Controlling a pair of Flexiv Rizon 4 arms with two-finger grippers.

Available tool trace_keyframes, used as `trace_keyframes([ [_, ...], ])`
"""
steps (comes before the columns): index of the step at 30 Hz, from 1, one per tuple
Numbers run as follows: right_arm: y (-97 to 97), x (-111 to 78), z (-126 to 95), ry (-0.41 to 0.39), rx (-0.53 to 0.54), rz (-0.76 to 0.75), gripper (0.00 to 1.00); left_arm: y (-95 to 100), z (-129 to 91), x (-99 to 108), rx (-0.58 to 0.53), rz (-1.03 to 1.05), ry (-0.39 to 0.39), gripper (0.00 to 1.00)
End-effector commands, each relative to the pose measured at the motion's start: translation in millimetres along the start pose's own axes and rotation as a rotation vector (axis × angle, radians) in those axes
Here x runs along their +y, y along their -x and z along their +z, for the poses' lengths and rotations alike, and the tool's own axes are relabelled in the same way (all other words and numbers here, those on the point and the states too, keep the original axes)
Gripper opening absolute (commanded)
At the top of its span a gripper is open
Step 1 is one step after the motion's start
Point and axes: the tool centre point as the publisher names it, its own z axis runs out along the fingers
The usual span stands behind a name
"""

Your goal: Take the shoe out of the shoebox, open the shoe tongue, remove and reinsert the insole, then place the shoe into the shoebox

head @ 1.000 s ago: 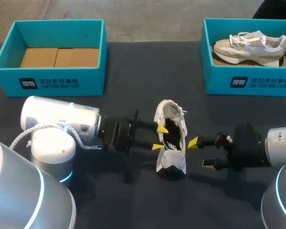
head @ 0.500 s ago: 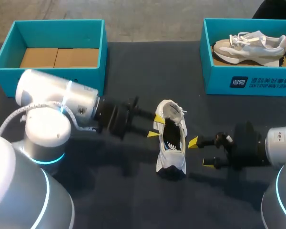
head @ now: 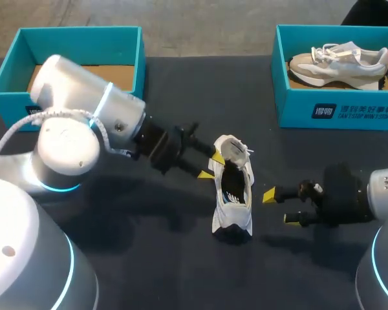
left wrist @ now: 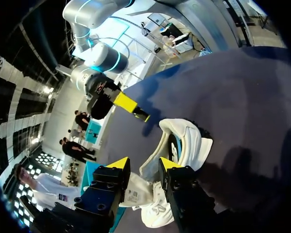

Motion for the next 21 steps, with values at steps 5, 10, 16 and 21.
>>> trace_keyframes([
  [5, 9.9, -2.5, -46, -0.034, -0.066, -0.024, 1.0, 2.1, 1, 0, 0.216, 0.047, 0.014, 0.37],
  [10, 21.4, -4.1, -63, -0.045, -0.11, -0.029, 1.0, 2.0, 4, -3, 0.285, 0.088, 0.023, 0.37],
  [16, 35.0, -3.6, -91, -0.028, -0.149, -0.036, 1.0, -1.2, 8, -3, 0.405, 0.139, 0.038, 0.36],
  [21, 40.1, -2.1, -106, -0.019, -0.168, -0.038, 1.0, 1.3, 12, -3, 0.457, 0.168, 0.045, 0.36],
])
